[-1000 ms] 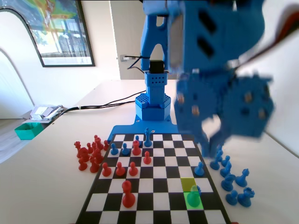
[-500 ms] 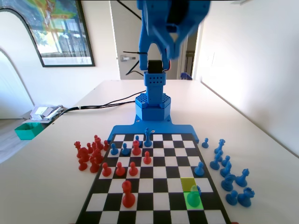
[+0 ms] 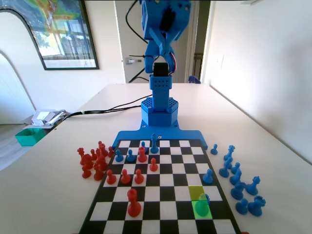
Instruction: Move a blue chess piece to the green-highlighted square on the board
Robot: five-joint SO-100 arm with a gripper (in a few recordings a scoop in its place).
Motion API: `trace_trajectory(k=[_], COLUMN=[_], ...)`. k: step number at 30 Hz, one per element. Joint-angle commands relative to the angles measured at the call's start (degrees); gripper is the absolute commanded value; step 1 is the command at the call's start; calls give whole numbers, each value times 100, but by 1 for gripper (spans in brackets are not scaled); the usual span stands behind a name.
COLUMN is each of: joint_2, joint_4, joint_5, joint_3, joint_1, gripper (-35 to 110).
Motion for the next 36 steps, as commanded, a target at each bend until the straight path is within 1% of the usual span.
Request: trace_trajectory(k=[1, 4, 12, 18, 36], joint_2=[756, 1081, 1960, 2250, 2821], joint_4=[35, 70, -255, -299, -457], joint_5=[-176, -202, -132, 18, 26], joint_3=[246, 457, 1169, 1195, 1222], joint_1=[-18, -18, -62, -35, 264], gripper=[1, 1, 1, 1, 1])
